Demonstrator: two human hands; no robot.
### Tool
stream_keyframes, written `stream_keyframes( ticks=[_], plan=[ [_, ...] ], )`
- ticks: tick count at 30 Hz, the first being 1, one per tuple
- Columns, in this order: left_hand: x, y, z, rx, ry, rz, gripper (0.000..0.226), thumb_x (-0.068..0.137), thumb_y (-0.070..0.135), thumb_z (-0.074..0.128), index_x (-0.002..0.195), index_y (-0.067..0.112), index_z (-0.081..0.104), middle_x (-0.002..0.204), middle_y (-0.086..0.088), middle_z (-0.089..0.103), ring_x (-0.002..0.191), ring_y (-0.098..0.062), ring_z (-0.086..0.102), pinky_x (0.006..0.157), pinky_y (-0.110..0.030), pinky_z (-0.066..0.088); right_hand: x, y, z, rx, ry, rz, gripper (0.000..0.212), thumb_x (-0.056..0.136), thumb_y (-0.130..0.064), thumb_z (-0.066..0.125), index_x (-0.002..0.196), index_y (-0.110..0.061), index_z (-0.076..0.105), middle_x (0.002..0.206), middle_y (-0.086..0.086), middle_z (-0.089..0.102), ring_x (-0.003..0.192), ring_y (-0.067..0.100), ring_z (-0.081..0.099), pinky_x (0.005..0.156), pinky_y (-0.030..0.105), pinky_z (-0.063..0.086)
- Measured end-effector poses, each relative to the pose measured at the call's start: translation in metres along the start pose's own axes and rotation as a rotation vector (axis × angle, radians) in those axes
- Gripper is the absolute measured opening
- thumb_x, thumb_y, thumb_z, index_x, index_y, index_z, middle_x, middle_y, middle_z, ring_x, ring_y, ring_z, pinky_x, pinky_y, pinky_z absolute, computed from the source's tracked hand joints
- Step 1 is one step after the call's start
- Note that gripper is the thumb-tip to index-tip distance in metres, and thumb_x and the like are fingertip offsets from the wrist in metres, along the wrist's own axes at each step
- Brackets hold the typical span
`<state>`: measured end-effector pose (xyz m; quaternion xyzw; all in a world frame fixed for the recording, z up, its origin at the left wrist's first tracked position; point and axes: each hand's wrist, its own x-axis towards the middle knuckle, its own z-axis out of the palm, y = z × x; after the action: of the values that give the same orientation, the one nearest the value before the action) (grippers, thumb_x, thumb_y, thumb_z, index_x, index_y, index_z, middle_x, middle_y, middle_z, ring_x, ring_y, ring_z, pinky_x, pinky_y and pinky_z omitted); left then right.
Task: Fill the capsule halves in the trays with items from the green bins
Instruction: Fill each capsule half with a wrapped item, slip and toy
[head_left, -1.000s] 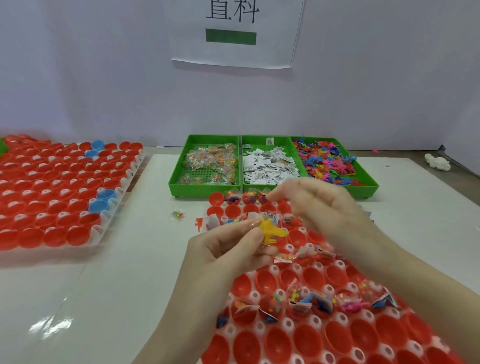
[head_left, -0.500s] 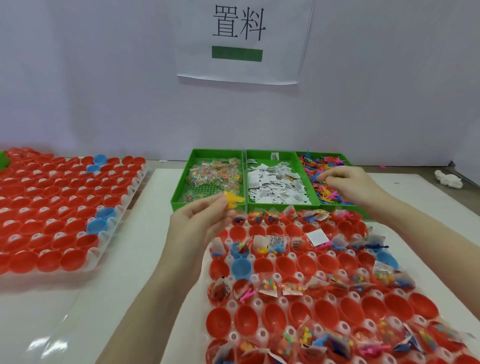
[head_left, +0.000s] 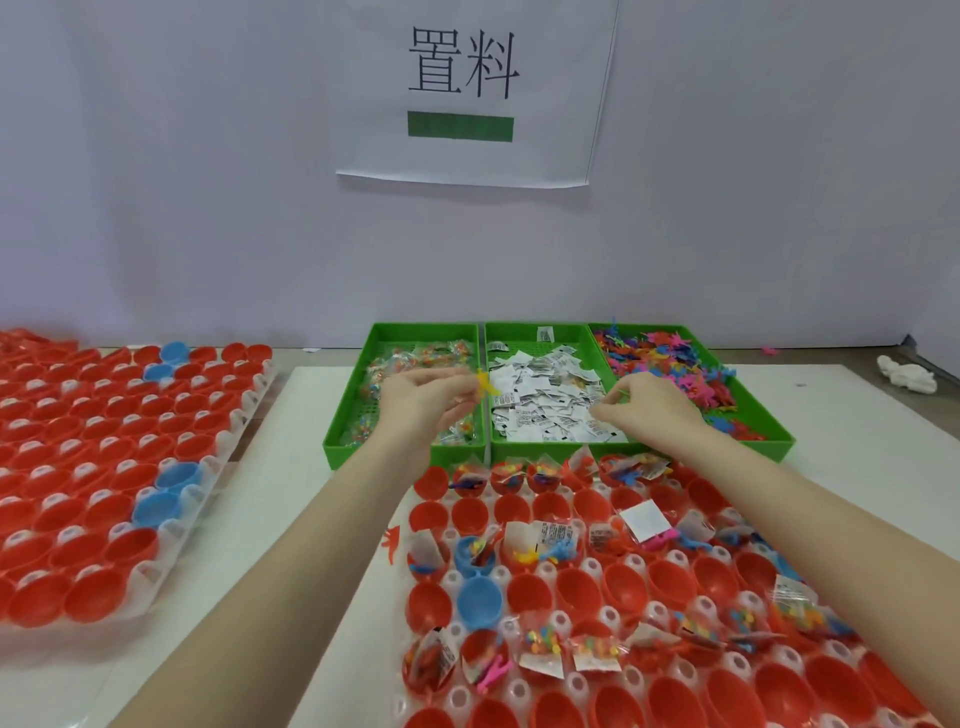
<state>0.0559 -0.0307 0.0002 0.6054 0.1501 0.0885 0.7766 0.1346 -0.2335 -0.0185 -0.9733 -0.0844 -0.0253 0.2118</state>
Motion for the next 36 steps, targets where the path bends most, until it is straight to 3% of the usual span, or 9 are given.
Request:
stream_keyframes(
  ticks=[2,5,10,13,16,20,25,30,36],
  plan=[
    [-0.004,0.000,0.018,0.069,-0.109,0.018,0.012,0.077,-0.006,0.068,0.086,0.000,0.063,0.085,-0.009,0.066,0.066,-0.011,0.065,0.056,-0.013,0.053,-0.003,-0.003,-0.005,0.302,0.031,-0.012,0.043,0.082,-0.048,0.062,0.102,-0.010,0.068,0.081,-0.013,0.059,0.078,0.006,0.055,0.077,0.027,0.045],
    [-0.010,0.000,0.045,0.121,-0.206,0.076,0.019,0.077,-0.002,0.070,0.094,-0.005,0.064,0.081,-0.010,0.065,0.058,-0.009,0.065,0.057,-0.013,0.053,-0.022,-0.014,-0.014,0.822,-0.163,-0.036,0.056,0.067,-0.061,0.057,0.101,-0.018,0.070,0.044,-0.018,0.041,0.042,0.000,0.036,0.046,0.012,0.034],
    [-0.016,-0.004,0.061,0.020,-0.287,0.050,0.017,0.079,-0.003,0.068,0.094,-0.008,0.063,0.087,-0.010,0.065,0.068,-0.013,0.066,0.065,-0.016,0.055,-0.035,-0.011,-0.028,0.826,-0.145,-0.109,0.033,0.067,-0.042,0.068,0.087,-0.016,0.074,0.048,-0.017,0.058,0.037,0.004,0.025,0.040,0.014,0.025],
    [-0.020,-0.003,0.056,-0.047,-0.242,0.058,0.012,0.081,0.000,0.066,0.092,-0.004,0.064,0.075,-0.009,0.066,0.061,-0.009,0.066,0.062,-0.013,0.054,-0.028,0.001,-0.034,0.822,0.069,-0.010,0.027,0.076,-0.032,0.071,0.091,-0.010,0.073,0.055,-0.012,0.063,0.039,0.009,0.035,0.046,0.018,0.031],
    [-0.025,-0.001,0.040,-0.025,-0.127,0.098,0.012,0.080,0.003,0.068,0.092,0.001,0.067,0.075,-0.007,0.069,0.064,-0.009,0.068,0.064,-0.014,0.054,-0.016,0.032,-0.037,0.396,0.392,0.099,0.028,0.086,-0.035,0.062,0.089,-0.009,0.074,0.080,0.015,0.071,0.069,0.032,0.060,0.064,0.029,0.039],
    [-0.042,-0.001,0.010,-0.012,-0.070,0.151,0.005,0.084,0.011,0.063,0.086,0.010,0.069,0.074,-0.004,0.072,0.069,-0.008,0.069,0.063,-0.013,0.053,-0.006,0.050,-0.026,-0.103,0.378,0.127,0.037,0.091,-0.043,0.051,0.102,-0.014,0.072,0.081,0.006,0.070,0.083,0.026,0.062,0.063,0.027,0.036],
    [-0.072,-0.015,-0.030,-0.013,0.137,0.192,0.015,0.088,0.013,0.058,0.081,0.018,0.070,0.071,-0.001,0.073,0.066,-0.009,0.069,0.059,-0.012,0.052,0.006,0.010,0.003,-0.108,0.011,-0.097,0.051,0.075,-0.059,0.063,0.102,-0.016,0.071,0.117,0.001,0.066,0.101,0.020,0.062,0.080,0.034,0.050],
    [-0.094,-0.034,-0.061,-0.048,0.310,0.165,0.014,0.086,0.013,0.059,0.078,0.015,0.070,0.069,-0.003,0.072,0.064,-0.012,0.069,0.054,-0.012,0.051,0.015,-0.018,0.014,-0.334,-0.155,-0.021,0.044,0.073,-0.053,0.069,0.064,-0.012,0.057,0.057,-0.003,0.050,0.058,0.015,0.051,0.052,0.024,0.036],
    [-0.100,-0.036,-0.069,-0.096,0.341,0.165,0.013,0.086,0.010,0.058,0.080,0.012,0.069,0.068,-0.001,0.072,0.060,-0.011,0.068,0.052,-0.013,0.051,0.013,-0.011,0.016,-0.324,0.028,-0.072,0.016,0.080,-0.027,0.066,0.089,-0.014,0.071,0.074,0.001,0.062,0.076,0.020,0.060,0.061,0.026,0.041]
  ],
)
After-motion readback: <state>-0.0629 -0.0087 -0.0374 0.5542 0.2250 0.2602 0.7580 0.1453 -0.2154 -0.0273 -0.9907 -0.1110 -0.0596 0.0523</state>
